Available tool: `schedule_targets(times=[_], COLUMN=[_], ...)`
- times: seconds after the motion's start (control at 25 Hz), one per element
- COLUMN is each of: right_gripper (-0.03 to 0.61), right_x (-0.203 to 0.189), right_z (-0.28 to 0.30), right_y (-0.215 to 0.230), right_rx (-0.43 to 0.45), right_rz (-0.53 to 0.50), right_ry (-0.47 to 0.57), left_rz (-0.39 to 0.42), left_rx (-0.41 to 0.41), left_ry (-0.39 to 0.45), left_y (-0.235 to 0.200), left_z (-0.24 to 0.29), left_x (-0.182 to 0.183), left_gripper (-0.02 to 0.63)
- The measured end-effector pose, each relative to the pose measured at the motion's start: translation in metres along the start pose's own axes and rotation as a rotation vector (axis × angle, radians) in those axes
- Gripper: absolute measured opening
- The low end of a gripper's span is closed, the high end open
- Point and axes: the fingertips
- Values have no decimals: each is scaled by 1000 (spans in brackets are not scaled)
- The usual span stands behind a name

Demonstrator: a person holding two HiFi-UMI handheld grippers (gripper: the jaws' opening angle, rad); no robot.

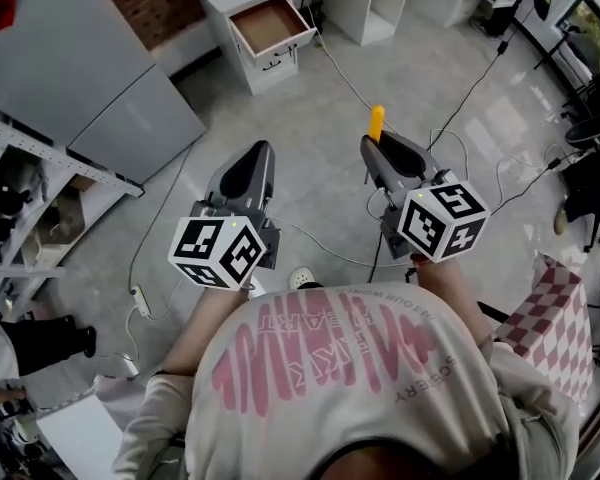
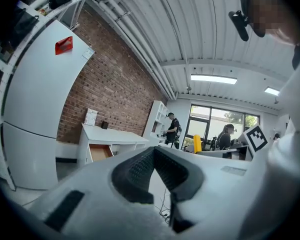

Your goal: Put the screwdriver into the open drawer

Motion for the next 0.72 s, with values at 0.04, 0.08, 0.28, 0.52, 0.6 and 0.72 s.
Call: schedule_targets(times=[0.04, 0.08, 0.28, 0.52, 0.6, 0.72], right_gripper=[94, 94, 94, 94, 94, 94], right_x=[5, 9, 23, 16, 14, 13], right_z=[9, 18, 61, 94, 101, 112], right_y=[1, 1, -2, 4, 15, 31], right_rx=[0, 1, 11, -12, -19, -20], right_rz=[3, 6, 5, 3, 29, 51], right_ry=[6, 11, 25, -12, -27, -42], left_rz=[4, 8, 56, -15, -32, -48], left_rx=[-2, -5, -1, -12, -24, -37], left_ry=[2, 4, -10, -13, -29, -52], left_y=[-8, -16, -50, -89, -91, -94], left_z=[4, 7, 20, 36, 49, 72], left_x=[5, 10, 25, 23, 17, 10], left_gripper=[2, 2, 2, 2, 2, 2])
Point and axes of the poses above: the fingertips, and each gripper's own axes: z forward along the fingers, y to its right, x out of its top, and after that the axes turned 7 degrees about -y, right-handed
